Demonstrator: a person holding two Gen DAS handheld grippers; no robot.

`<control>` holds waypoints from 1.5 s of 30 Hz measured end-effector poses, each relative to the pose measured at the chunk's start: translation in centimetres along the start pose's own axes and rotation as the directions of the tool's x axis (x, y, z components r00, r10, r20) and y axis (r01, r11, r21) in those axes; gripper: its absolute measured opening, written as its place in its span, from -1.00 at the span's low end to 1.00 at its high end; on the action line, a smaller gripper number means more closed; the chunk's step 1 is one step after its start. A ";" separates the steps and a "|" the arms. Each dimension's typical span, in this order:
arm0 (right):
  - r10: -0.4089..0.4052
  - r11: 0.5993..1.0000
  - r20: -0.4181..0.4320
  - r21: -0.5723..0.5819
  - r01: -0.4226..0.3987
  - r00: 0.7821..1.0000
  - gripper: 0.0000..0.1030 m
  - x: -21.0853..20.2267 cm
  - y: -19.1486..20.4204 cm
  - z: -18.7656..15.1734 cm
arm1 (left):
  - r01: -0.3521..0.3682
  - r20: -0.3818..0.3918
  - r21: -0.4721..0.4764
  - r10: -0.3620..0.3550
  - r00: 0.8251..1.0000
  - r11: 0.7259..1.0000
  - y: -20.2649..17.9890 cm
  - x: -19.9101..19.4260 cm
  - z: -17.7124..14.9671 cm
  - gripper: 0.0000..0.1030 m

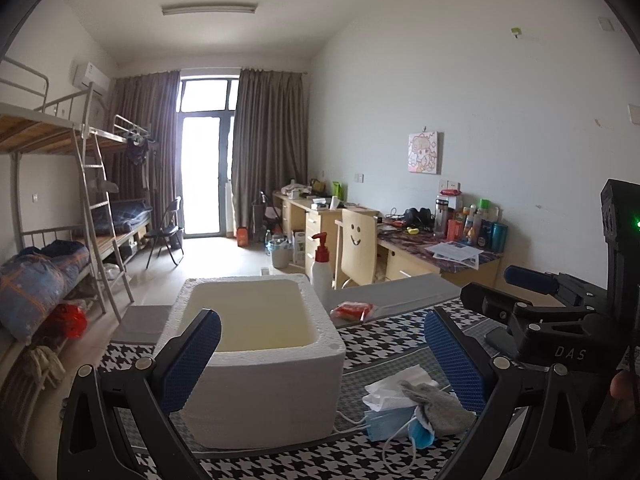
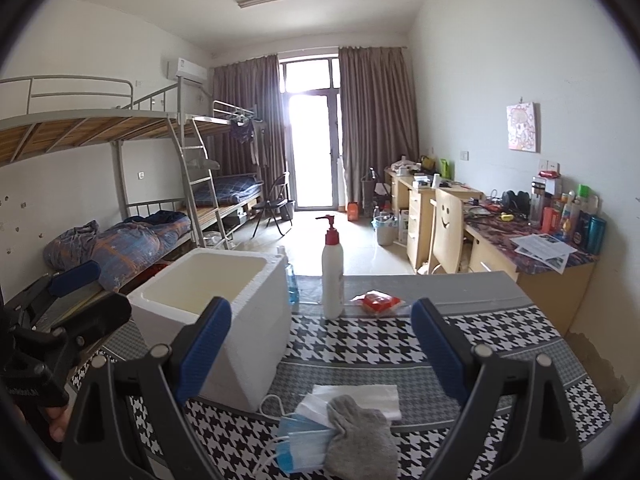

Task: Organize soft objects
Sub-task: 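Withdraw both tools from the foam box back over the table, then lower the right tool onto the grey sock and close its fingers on it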

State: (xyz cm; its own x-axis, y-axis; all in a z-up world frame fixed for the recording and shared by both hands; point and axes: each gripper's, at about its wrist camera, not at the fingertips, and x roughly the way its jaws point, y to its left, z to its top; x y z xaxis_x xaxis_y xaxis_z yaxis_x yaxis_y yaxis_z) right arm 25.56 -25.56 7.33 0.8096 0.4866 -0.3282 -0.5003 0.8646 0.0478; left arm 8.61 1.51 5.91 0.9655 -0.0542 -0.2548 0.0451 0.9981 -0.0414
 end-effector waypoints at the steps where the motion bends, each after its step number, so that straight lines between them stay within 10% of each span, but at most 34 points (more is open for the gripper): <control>1: -0.004 1.000 -0.001 0.000 0.004 1.000 0.82 -0.1 -0.1 -0.1 | 0.001 -0.003 -0.001 -0.001 1.000 1.000 -0.1 0.1 -0.1 0.98; 45: -0.049 0.997 -0.163 0.050 0.058 0.985 0.82 0.8 -3.7 -6.6 | 0.130 -0.153 -0.002 -0.129 0.980 0.991 -3.5 3.3 -6.1 0.98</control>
State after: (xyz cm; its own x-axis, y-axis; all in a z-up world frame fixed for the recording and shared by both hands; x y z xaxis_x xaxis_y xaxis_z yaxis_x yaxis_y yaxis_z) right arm 26.01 -29.26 0.66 0.7720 0.4168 -0.4799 -0.4365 0.8965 0.0764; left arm 10.05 -2.29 -0.65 0.9007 -0.1865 -0.3924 0.1702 0.9825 -0.0763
